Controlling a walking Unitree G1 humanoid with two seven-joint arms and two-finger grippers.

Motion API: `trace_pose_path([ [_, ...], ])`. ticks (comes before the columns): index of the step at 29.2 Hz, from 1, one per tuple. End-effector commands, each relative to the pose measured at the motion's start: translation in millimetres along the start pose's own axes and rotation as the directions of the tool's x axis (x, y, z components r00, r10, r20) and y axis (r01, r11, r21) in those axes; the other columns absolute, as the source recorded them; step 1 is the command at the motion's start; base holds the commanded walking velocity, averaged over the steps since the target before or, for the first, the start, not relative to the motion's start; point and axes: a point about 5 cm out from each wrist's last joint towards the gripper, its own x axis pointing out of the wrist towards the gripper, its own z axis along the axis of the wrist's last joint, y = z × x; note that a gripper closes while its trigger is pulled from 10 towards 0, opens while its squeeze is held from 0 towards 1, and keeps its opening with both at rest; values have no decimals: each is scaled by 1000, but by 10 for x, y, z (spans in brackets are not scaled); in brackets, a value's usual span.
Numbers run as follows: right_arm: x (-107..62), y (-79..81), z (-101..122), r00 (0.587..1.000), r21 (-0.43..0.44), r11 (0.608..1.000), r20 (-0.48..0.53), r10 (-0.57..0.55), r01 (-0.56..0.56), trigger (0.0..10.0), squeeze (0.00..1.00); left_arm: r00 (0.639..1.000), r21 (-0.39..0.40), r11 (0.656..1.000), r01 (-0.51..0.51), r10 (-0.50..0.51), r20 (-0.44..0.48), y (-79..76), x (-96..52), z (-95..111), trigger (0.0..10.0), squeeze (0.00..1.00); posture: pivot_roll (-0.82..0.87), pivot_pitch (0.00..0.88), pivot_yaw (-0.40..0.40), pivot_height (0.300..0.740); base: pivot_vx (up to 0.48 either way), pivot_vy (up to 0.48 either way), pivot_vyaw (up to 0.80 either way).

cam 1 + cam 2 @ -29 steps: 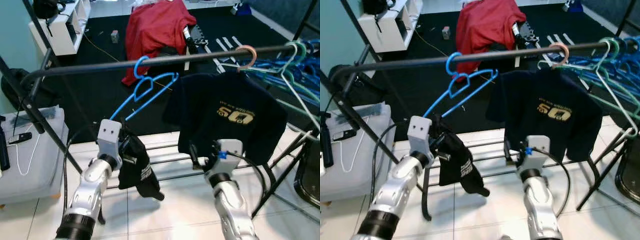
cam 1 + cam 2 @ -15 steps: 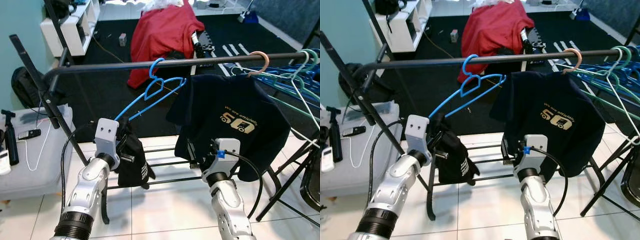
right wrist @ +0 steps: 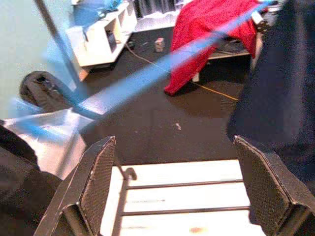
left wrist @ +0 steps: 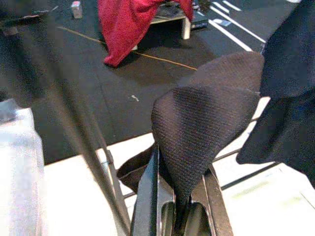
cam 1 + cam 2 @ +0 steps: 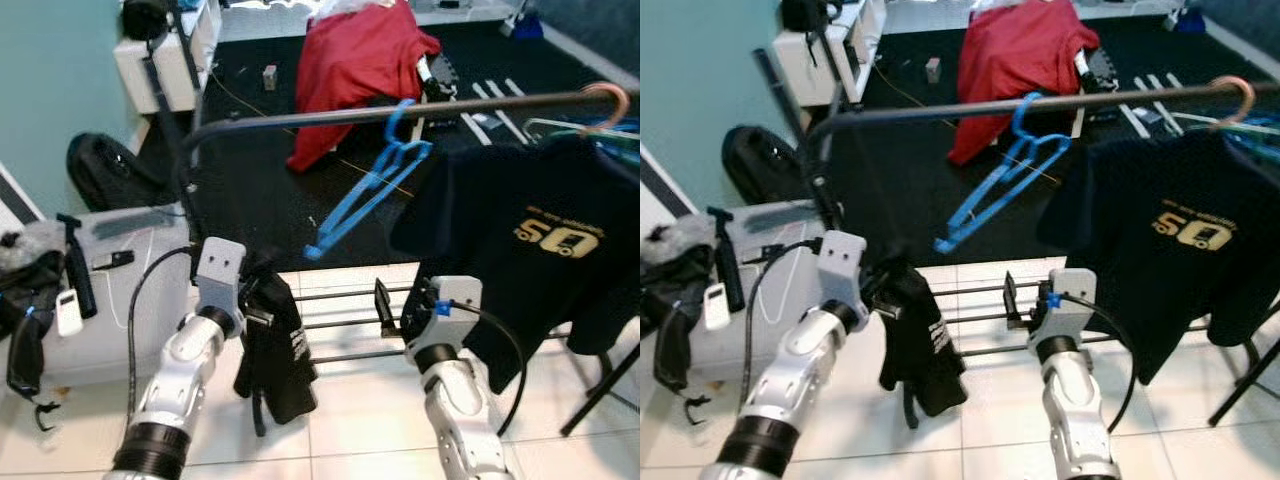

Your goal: Hang hanger

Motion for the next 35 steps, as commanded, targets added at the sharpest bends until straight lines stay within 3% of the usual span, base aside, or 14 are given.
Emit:
trace_pose_path([
  [1,-25,-14,-32,1000,4,1000,-14,-6,6,10000,0,1000,4,1000,10,-10,6,-37,0,4,10000,0,-77,122,44,740,0,-480,0],
  [8,-22,-16,-16,1000,-1,1000,-11,-5,5,10000,0,1000,-16,1000,14,-14,-16,-57,8,-38,10000,0,-77,111,44,740,0,-176,0],
  [14,-3,-39,36,1000,-56,998,-4,-14,14,10000,0,1000,-32,999,0,0,-12,-24,14,-34,10000,0,-77,111,44,740,0,0,0],
  [19,-97,-210,-100,985,-85,984,-59,-163,158,10000,0,1000,-39,999,10,-11,-9,-53,23,-35,10000,0,-80,114,42,740,0,0,0],
  [22,-179,-309,15,968,-101,963,59,-245,250,10000,0,1000,-35,999,8,-8,-10,-54,24,-38,10000,0,-81,124,41,740,0,0,0],
  [24,-179,-309,15,968,-101,963,59,-245,250,10000,0,1000,-35,999,8,-8,-10,-54,24,-38,10000,0,-81,124,41,740,0,0,0],
  [26,-257,-355,274,926,-109,940,239,-291,324,10000,0,1000,-21,1000,1,-1,-10,-31,2,-41,10000,0,-82,140,44,740,0,0,0],
  [28,-269,-353,377,909,-111,934,295,-294,339,10000,0,1000,-16,1000,-1,1,-11,-19,-9,-43,10000,0,-84,145,46,740,0,0,0],
  [29,-251,-323,537,888,-113,935,368,-276,337,10000,0,1000,-13,1000,-4,4,-15,-6,-18,-48,10000,0,-87,148,48,740,0,0,0],
  [35,-205,-230,760,867,-136,943,449,-214,303,10000,0,1000,-7,1000,-1,0,-22,-11,-17,-56,10000,0,-87,151,48,740,0,0,0],
])
